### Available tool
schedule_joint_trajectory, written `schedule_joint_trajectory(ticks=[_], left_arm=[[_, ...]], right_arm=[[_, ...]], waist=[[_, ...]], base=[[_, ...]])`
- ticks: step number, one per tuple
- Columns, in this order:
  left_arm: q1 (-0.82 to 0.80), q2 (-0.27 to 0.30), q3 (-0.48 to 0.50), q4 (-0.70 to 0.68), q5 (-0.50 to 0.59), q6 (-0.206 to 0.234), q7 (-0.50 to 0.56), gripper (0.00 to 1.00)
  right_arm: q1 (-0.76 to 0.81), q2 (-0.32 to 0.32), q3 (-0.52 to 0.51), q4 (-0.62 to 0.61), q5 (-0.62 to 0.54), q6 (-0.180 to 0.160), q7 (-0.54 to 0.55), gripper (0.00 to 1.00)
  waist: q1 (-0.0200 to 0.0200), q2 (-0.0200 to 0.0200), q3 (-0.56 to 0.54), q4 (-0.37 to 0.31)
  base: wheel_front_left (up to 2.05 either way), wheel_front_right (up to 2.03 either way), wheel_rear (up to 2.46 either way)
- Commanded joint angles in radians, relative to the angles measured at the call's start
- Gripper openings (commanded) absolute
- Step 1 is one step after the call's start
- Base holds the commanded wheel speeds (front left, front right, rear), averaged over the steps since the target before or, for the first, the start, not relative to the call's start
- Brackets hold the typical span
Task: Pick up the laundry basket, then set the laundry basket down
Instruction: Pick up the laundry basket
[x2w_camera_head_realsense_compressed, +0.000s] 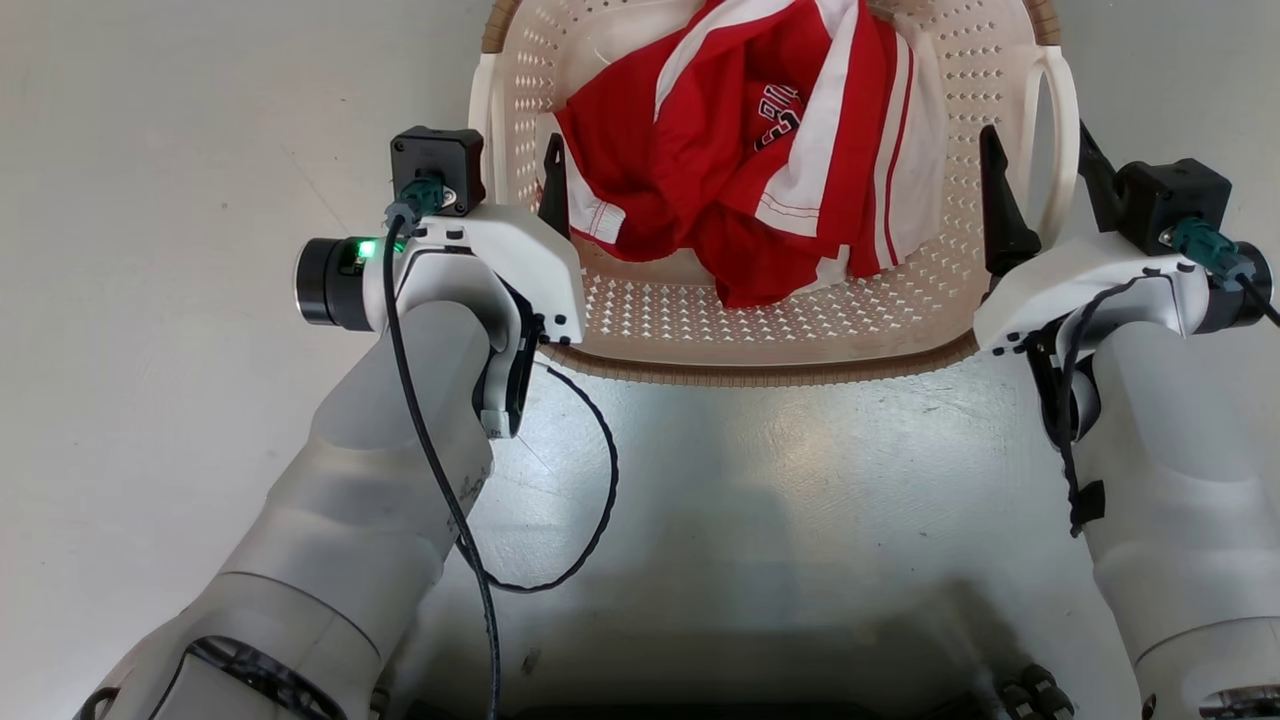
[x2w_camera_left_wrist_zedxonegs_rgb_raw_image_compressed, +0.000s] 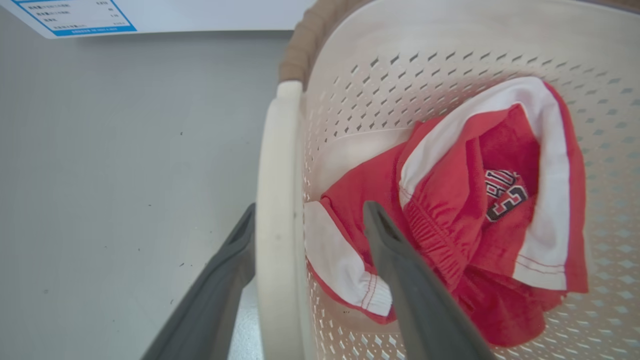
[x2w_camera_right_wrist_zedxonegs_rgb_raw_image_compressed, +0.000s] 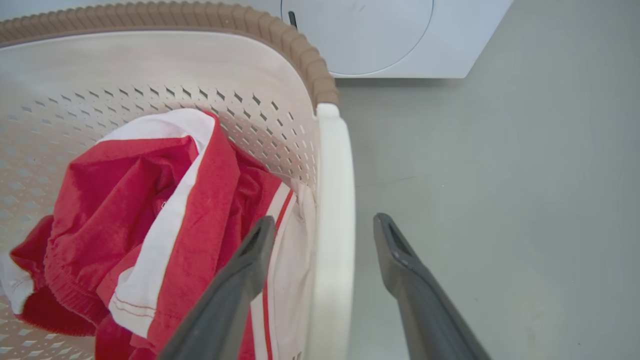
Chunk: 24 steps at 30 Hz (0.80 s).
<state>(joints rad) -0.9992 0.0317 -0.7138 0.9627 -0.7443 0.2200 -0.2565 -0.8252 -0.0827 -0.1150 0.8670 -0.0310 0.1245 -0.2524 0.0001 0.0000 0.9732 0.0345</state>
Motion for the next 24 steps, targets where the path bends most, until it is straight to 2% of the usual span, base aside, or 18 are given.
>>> schedule_joint_trajectory(ticks=[1,7,8,9,10,11,19,24], left_arm=[[0.001,0.018,0.011,-0.004,-0.01,0.007,-0.005,1.0],[-0.002,0.018,0.005,0.006,-0.012,0.009,-0.005,1.0],[-0.002,0.018,0.004,0.008,-0.012,0.009,-0.005,0.73],[-0.002,0.018,0.003,0.011,-0.013,0.007,-0.005,0.22],[-0.003,0.018,0.0,0.016,-0.013,0.006,-0.005,0.0],[-0.006,0.018,-0.002,0.018,-0.01,0.008,-0.005,0.0],[-0.006,0.018,-0.001,0.026,-0.002,0.013,-0.005,0.0],[0.013,0.018,-0.034,0.075,-0.024,-0.001,-0.005,0.0]], right_arm=[[0.026,0.02,0.02,-0.001,0.013,0.006,-0.009,1.0],[0.025,0.02,0.02,0.004,0.013,0.006,-0.009,1.0],[0.025,0.02,0.02,0.004,0.013,0.006,-0.009,1.0],[0.024,0.021,0.022,0.004,0.014,0.006,-0.009,0.69],[0.023,0.021,0.032,0.005,0.018,0.006,-0.009,0.19],[0.023,0.022,0.04,0.004,0.022,0.006,-0.009,0.0],[0.023,0.018,0.061,0.02,0.028,0.006,-0.009,0.0],[0.018,0.02,0.091,0.081,0.017,0.006,-0.009,0.0]], waist=[[0.0,0.0,0.0,-0.001],[0.0,0.0,0.0,-0.004],[0.0,0.0,-0.001,-0.004],[0.0,0.0,-0.002,-0.004],[0.0,0.0,-0.003,-0.004],[0.0,0.0,-0.003,-0.005],[0.0,0.0,-0.017,-0.008],[0.0,0.0,-0.066,-0.019]], base=[[0.0,0.0,0.0],[0.0,0.0,0.0],[0.0,0.0,0.0],[0.0,0.0,0.0],[0.0,0.0,0.0],[0.0,0.0,0.0],[0.0,0.0,0.0],[0.0,0.0,0.0]])
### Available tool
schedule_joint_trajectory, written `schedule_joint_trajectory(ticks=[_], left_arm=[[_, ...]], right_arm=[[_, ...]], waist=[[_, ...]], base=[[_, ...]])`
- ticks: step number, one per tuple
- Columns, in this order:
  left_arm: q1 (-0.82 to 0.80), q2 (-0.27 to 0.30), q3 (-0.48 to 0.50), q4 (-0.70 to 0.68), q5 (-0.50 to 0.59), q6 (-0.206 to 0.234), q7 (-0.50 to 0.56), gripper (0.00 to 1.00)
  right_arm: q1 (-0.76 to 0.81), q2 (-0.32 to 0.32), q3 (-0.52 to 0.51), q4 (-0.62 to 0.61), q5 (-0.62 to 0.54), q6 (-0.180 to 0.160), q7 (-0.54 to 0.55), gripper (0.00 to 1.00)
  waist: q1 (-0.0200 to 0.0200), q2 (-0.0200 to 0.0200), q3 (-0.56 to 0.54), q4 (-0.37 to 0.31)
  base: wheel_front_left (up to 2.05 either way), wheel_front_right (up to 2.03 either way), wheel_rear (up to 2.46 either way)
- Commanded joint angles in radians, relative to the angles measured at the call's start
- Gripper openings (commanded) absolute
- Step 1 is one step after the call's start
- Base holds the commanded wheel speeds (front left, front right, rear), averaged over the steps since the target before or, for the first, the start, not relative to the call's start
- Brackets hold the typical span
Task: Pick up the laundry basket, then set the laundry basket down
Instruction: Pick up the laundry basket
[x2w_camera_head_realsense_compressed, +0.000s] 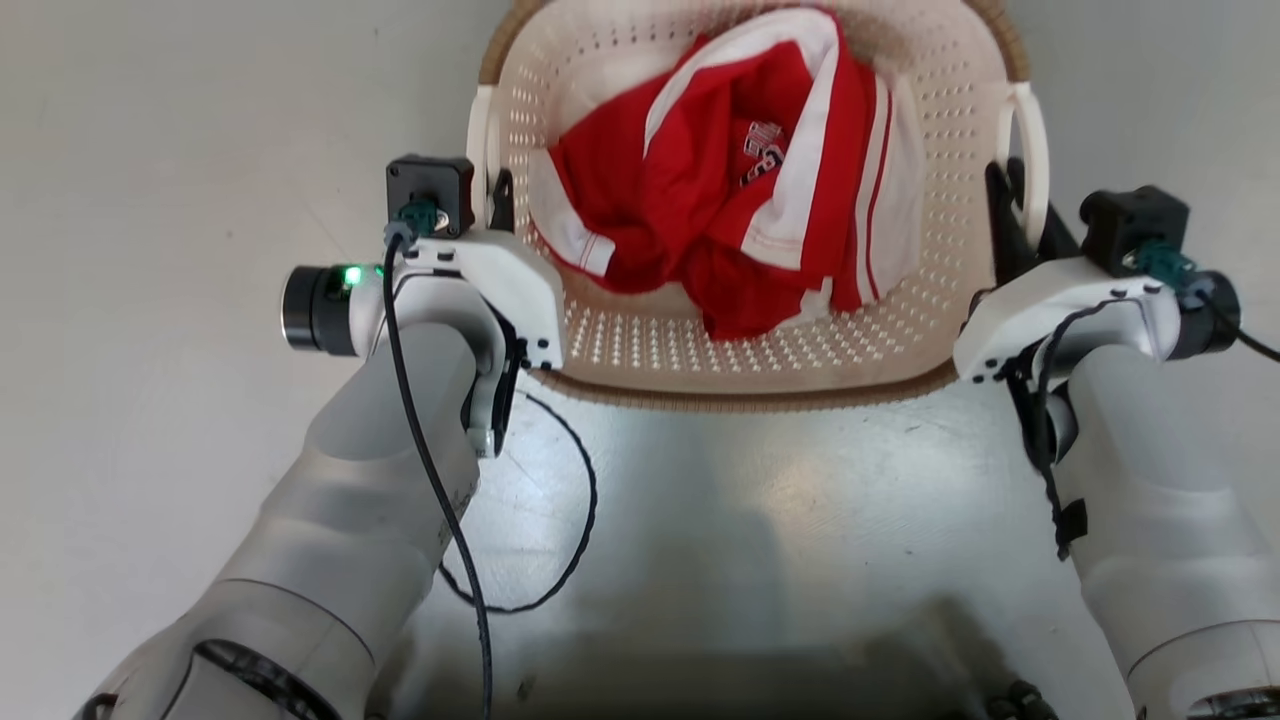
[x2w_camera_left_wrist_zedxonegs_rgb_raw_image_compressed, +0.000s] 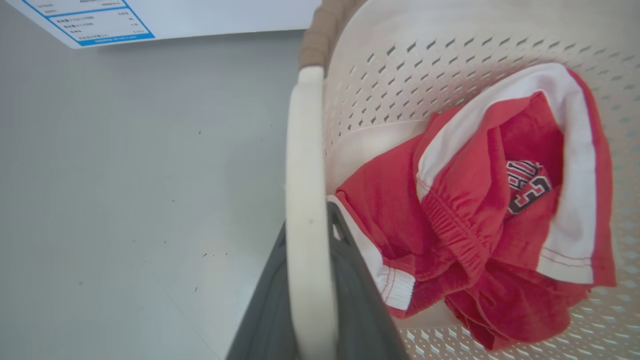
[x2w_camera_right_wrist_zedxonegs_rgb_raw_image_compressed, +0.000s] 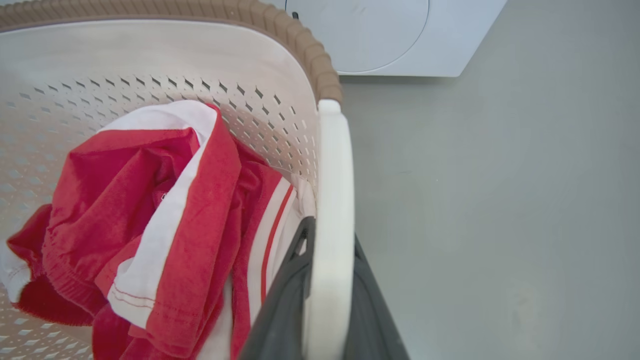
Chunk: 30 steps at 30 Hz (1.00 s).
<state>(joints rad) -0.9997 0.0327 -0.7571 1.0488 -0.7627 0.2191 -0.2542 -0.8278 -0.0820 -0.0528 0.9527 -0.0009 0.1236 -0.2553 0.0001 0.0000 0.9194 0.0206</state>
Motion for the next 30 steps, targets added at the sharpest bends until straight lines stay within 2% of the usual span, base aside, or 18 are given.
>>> schedule_joint_trajectory(ticks=[1,11,12,13,14,16,17,18,24,30], left_arm=[[0.017,0.018,0.002,0.001,-0.013,-0.004,-0.008,0.0],[0.058,0.018,-0.075,0.103,-0.076,-0.041,0.041,0.0],[0.065,0.018,-0.085,0.109,-0.079,-0.045,0.05,0.0],[0.102,0.018,-0.11,0.134,-0.101,-0.057,0.082,0.0],[0.134,0.018,-0.122,0.154,-0.118,-0.064,0.105,0.0],[0.153,0.018,-0.129,0.161,-0.128,-0.071,0.12,0.0],[0.185,0.018,-0.139,0.171,-0.143,-0.081,0.142,0.0],[0.197,0.018,-0.142,0.176,-0.148,-0.085,0.15,0.0],[0.254,0.018,-0.158,0.187,-0.175,-0.102,0.194,0.0],[0.301,0.018,-0.172,0.181,-0.197,-0.111,0.209,0.0]], right_arm=[[0.017,0.02,0.035,0.012,-0.017,0.007,-0.006,0.0],[-0.016,0.031,0.156,0.252,0.021,0.007,0.006,0.0],[-0.013,0.031,0.179,0.264,0.042,0.007,0.012,0.0],[0.012,0.031,0.293,0.277,0.148,0.007,0.053,0.0],[0.044,0.032,0.38,0.259,0.235,0.007,0.102,0.0],[0.064,0.032,0.432,0.245,0.286,0.007,0.135,0.0],[0.092,0.032,0.503,0.226,0.353,0.007,0.183,0.0],[0.1,0.032,0.525,0.22,0.374,0.007,0.201,0.0],[0.134,0.032,0.616,0.215,0.472,0.007,0.28,0.0],[0.151,0.032,0.663,0.231,0.514,0.007,0.298,0.0]], waist=[[-0.0001,0.0,-0.024,-0.008],[-0.0001,0.0,-0.206,-0.04],[-0.0001,0.0,-0.227,-0.042],[-0.0001,0.0,-0.314,-0.059],[-0.0001,0.0,-0.387,-0.074],[-0.0001,0.0,-0.434,-0.084],[-0.0001,0.0,-0.504,-0.099],[-0.0001,0.0,-0.525,-0.103],[-0.0001,0.0,-0.644,-0.118],[-0.0001,0.0,-0.739,-0.118]], base=[[0.0,0.0,0.0],[0.0,0.0,0.0],[0.0,0.0,0.0],[0.0,0.0,0.0],[0.0,0.0,0.0],[0.0,0.0,0.0],[0.0,0.0,0.0],[0.0,0.0,0.0],[0.0,0.0,0.0],[0.0,0.0,0.0]])
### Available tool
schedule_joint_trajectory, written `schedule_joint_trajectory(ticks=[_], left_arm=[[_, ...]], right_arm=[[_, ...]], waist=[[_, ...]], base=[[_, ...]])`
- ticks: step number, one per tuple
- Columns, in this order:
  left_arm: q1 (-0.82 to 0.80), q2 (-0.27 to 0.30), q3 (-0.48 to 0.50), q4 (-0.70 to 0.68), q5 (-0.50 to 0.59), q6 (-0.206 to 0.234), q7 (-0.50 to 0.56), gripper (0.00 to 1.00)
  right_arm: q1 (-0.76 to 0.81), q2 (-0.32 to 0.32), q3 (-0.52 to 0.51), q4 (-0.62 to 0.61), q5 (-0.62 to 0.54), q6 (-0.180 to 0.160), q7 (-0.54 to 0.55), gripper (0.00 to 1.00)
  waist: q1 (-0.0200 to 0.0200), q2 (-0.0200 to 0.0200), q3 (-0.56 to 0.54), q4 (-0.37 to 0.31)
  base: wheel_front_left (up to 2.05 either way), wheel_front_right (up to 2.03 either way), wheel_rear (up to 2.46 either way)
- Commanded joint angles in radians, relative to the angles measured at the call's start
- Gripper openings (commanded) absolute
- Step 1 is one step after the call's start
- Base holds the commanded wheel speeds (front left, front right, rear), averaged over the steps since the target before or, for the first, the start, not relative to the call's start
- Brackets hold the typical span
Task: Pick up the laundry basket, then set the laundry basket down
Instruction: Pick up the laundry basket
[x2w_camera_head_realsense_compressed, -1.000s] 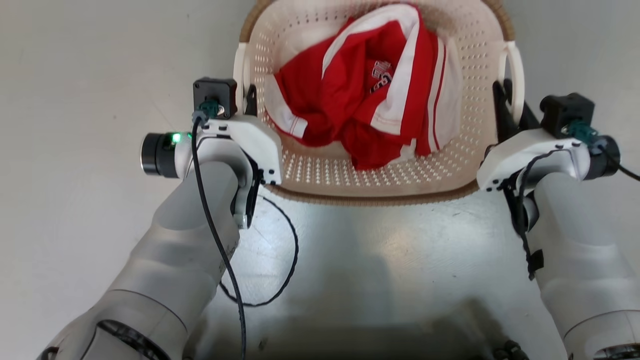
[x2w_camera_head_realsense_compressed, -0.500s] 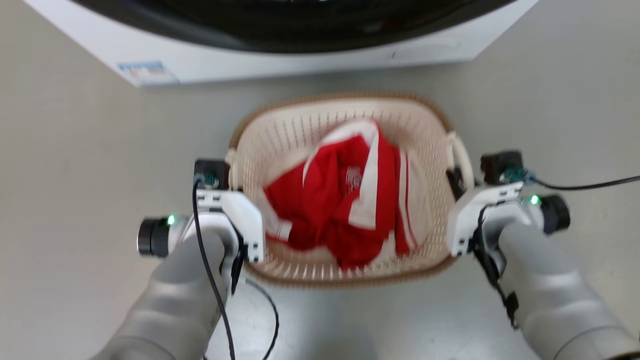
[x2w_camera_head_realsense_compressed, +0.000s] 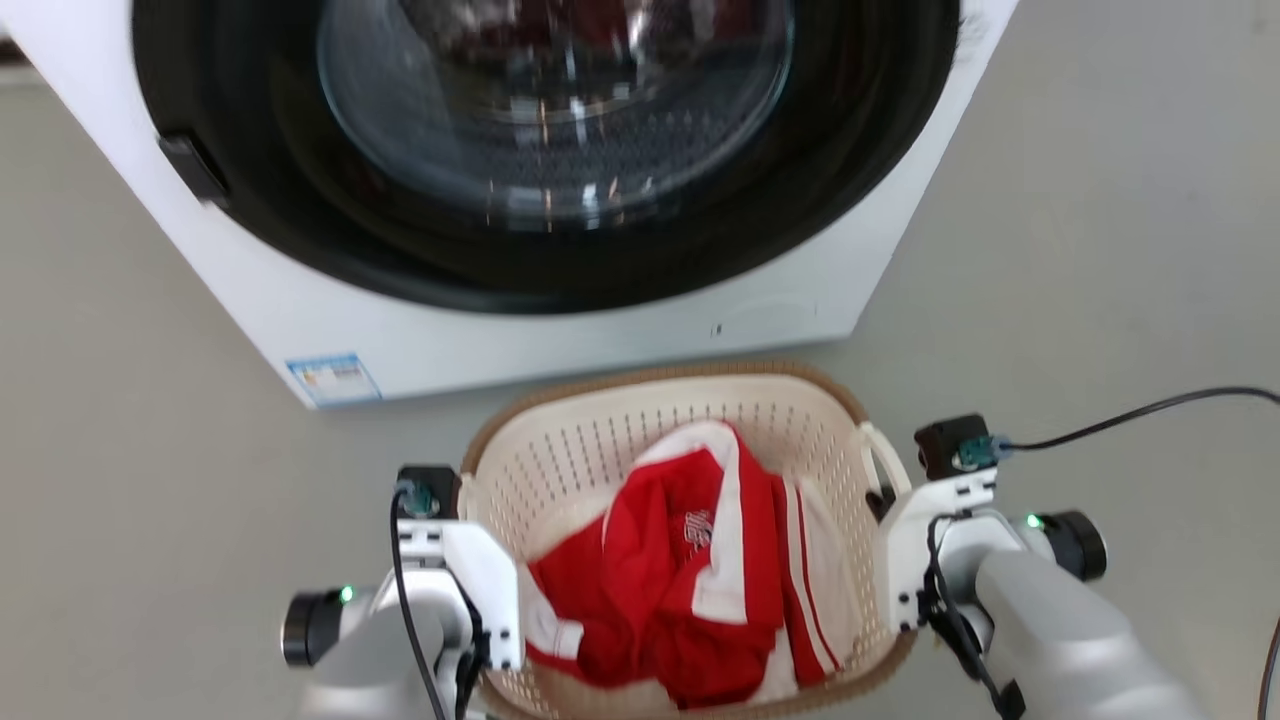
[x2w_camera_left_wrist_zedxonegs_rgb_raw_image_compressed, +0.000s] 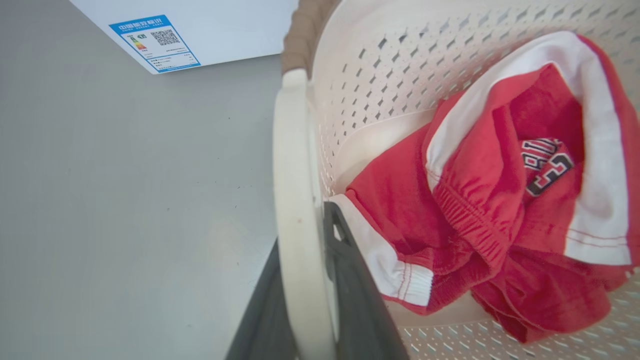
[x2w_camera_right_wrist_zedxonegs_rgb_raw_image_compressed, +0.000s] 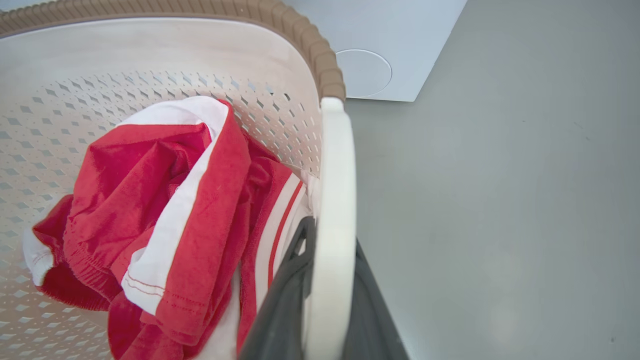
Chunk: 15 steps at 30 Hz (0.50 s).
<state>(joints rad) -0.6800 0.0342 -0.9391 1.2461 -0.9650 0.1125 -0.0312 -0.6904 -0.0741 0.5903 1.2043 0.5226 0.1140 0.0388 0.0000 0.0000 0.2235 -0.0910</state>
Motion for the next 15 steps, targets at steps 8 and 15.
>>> schedule_joint_trajectory(ticks=[8,15], left_arm=[[0.079,0.016,0.006,-0.018,-0.042,-0.015,-0.022,0.0],[0.112,0.016,-0.006,-0.031,-0.07,-0.019,-0.017,0.0]], right_arm=[[0.066,0.024,0.082,-0.005,0.052,0.017,0.043,0.0],[0.078,0.024,0.12,-0.003,0.095,0.017,0.059,0.0]], waist=[[0.0001,0.0,-0.199,-0.007],[0.0001,0.0,-0.257,0.008]], base=[[0.0,0.0,0.0],[0.0,0.0,0.0]])
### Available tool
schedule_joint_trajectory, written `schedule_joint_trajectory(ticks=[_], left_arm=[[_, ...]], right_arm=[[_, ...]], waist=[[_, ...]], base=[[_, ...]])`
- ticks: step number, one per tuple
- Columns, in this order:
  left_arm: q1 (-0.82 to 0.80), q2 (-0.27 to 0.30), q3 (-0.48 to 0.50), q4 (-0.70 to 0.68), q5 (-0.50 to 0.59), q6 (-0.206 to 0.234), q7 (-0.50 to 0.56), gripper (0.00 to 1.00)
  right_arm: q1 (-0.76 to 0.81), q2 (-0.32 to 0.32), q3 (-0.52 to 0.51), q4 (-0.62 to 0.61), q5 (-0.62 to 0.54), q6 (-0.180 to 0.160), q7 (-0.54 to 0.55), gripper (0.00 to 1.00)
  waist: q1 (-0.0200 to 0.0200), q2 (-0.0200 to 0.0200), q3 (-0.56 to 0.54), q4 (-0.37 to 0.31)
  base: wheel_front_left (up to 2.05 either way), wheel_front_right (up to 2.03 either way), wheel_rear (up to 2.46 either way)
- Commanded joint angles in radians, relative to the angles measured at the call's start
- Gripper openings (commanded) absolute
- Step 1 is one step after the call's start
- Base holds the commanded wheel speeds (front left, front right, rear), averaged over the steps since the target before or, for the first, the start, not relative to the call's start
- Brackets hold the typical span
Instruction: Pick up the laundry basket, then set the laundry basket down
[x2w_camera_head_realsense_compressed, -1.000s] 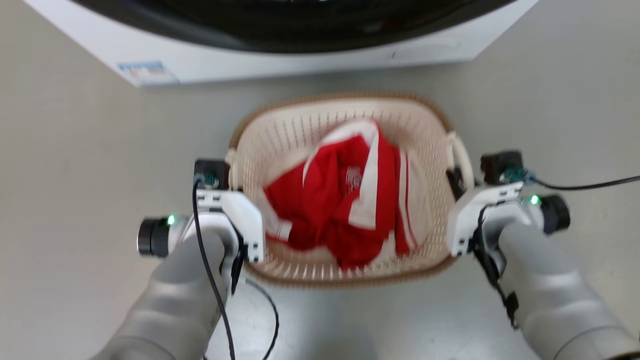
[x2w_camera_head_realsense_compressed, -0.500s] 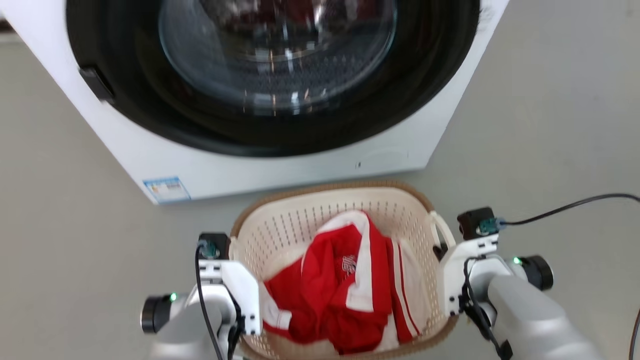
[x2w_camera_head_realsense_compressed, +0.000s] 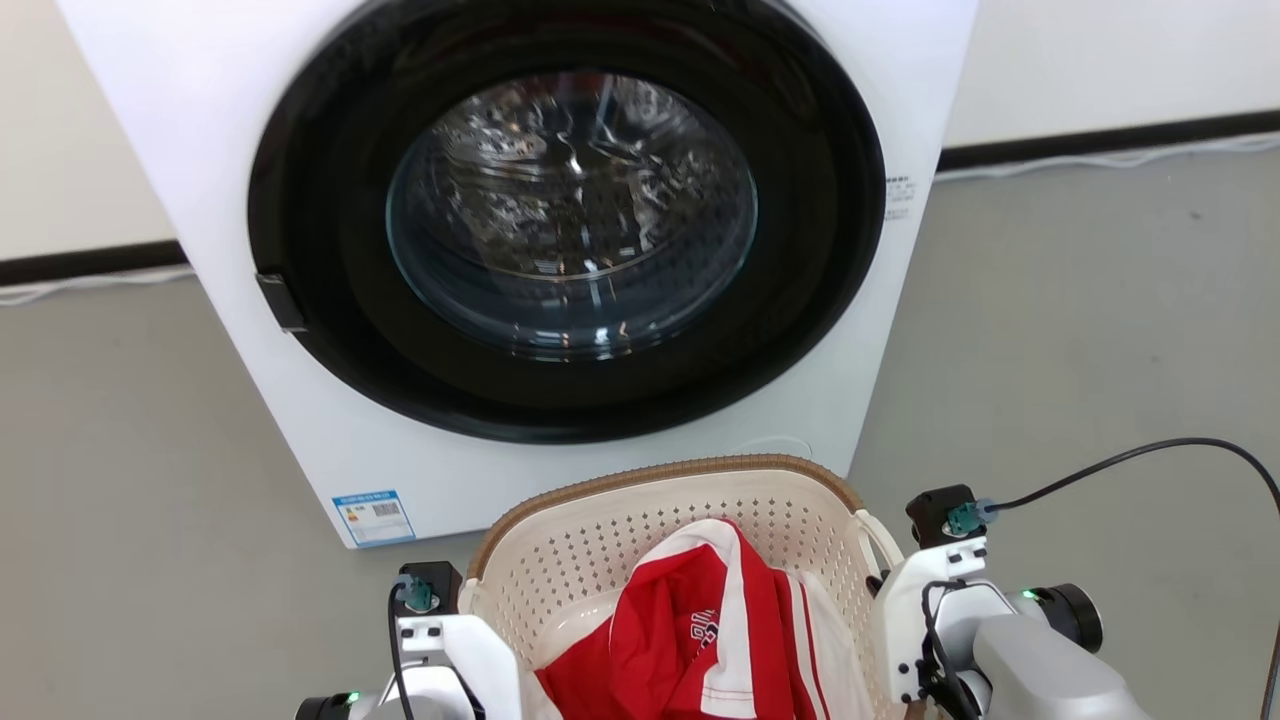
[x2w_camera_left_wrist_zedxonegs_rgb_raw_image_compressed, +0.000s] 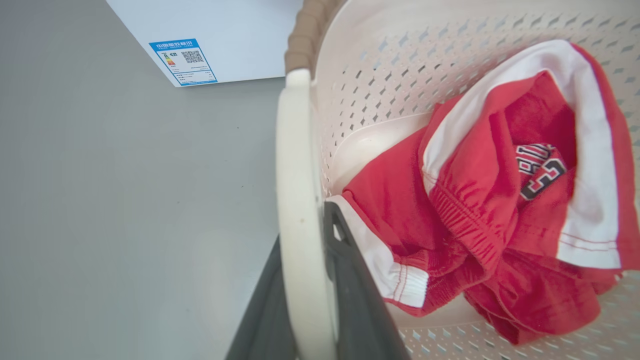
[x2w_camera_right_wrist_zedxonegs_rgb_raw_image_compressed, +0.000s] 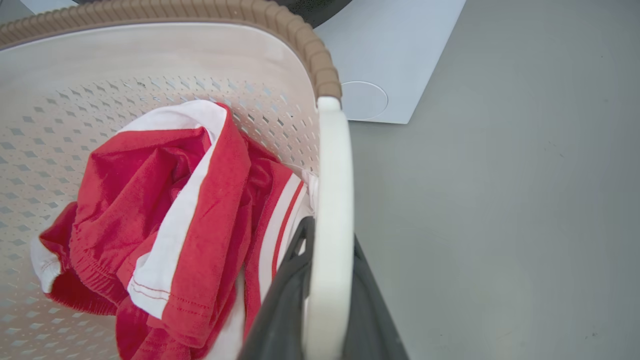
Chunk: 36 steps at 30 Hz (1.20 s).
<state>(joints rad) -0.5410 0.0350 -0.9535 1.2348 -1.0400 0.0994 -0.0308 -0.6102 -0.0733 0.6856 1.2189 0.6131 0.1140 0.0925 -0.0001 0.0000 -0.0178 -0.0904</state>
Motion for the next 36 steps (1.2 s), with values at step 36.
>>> schedule_joint_trajectory(ticks=[36], left_arm=[[-0.013,0.015,-0.057,0.0,-0.05,-0.02,-0.008,0.0]], right_arm=[[0.017,0.023,0.162,-0.009,0.15,0.017,0.024,0.0]], waist=[[0.0001,0.0,-0.058,0.028]], base=[[0.0,0.0,0.0]])
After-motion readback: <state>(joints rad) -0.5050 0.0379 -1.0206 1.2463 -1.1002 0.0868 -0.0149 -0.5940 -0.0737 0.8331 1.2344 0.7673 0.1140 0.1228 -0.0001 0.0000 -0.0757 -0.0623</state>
